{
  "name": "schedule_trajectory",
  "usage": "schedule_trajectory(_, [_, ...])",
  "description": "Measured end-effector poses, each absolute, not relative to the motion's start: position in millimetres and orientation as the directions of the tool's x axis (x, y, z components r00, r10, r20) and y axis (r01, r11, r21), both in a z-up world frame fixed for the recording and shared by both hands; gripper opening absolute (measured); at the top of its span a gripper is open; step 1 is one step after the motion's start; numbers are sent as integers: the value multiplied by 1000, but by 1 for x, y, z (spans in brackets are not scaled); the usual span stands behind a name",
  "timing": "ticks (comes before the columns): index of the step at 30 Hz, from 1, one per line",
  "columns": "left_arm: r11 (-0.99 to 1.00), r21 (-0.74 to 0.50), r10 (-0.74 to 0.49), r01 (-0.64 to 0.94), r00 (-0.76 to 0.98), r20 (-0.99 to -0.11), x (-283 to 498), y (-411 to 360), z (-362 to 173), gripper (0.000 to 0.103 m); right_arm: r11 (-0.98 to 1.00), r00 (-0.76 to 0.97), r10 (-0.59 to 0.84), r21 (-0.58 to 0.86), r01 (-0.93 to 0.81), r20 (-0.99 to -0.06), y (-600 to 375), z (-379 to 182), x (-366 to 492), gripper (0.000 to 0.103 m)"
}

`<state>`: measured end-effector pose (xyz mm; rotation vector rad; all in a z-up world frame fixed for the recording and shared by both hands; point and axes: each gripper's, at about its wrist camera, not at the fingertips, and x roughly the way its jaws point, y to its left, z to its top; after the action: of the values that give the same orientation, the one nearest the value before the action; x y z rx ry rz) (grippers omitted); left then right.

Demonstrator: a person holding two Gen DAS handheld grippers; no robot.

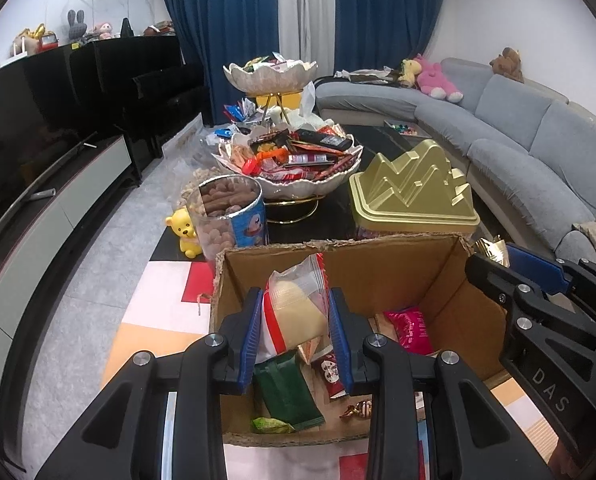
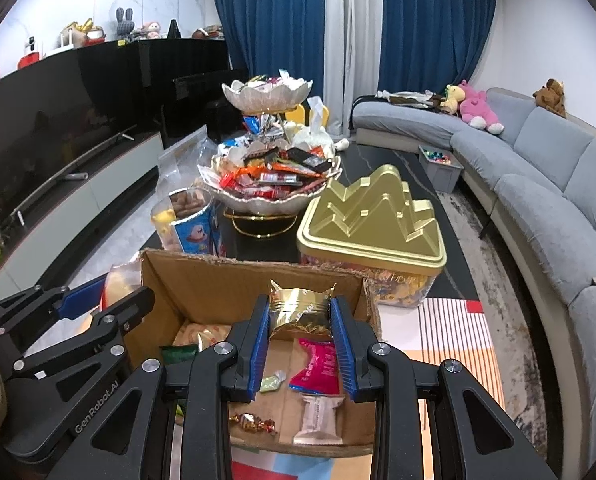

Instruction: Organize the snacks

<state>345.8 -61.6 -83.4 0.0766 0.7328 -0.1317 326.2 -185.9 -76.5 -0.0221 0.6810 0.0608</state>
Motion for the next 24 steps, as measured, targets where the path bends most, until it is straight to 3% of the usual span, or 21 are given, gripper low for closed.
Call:
schedule_trajectory(4, [989, 15, -99, 149, 721, -685, 349, -61, -88, 34, 997, 764, 56, 3, -71, -642, -185, -80, 329, 32])
schedule_trajectory(9, [990, 11, -93, 139, 719, -689, 349, -59, -89, 47, 997, 760, 56, -2, -76, -647, -185, -82, 330, 36])
schedule_trajectory(16, [994, 26, -60, 106, 730, -681, 344, -54, -85, 68, 999, 776, 41, 1, -52, -630, -190, -76, 325, 65])
schedule_trajectory(20, [996, 27, -44, 84, 735, -676, 342, -50, -81, 80, 999, 780, 35, 7, -40, -624, -194, -72, 322, 70])
schedule_trajectory(24, [997, 24, -37, 72, 739, -673, 338, -47, -77, 85, 1000, 786, 20, 3, -24, -618, -196, -68, 318, 76])
